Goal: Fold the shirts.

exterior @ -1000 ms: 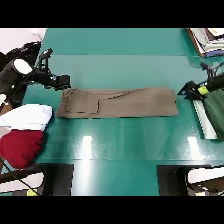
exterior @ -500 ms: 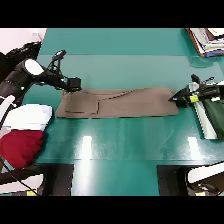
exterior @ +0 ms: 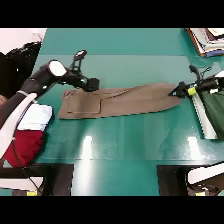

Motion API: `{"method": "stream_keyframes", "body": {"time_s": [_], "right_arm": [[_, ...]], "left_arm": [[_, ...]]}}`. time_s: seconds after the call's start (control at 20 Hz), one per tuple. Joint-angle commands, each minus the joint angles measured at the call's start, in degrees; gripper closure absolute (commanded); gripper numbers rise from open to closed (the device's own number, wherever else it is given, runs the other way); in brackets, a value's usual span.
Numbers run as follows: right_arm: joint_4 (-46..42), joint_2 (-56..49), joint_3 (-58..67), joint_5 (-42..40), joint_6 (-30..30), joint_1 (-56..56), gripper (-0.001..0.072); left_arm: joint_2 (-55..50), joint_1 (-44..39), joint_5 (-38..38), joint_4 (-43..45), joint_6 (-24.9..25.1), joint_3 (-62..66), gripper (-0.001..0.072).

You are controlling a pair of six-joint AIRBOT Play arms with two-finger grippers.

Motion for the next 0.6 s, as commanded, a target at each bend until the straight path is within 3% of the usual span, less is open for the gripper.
{"method": "stream_keyframes", "body": {"time_s": [0.0,0.25,0.55], "right_arm": [[0.7,6.4,5.3,2.7,5.0,1.3,0.0699],[0.7,11.7,17.2,4.0,9.2,8.7,0.0699],[0.6,11.6,26.0,2.4,10.5,20.5,0.0699]], "left_arm": [[-9.0,-4.7,0.3,-2.4,-0.1,8.0,0.0678],[-19.6,-10.5,-1.0,-2.8,-2.7,17.0,0.0677],[-22.8,-12.2,0.2,-6.1,-2.9,17.5,0.0677]]}}
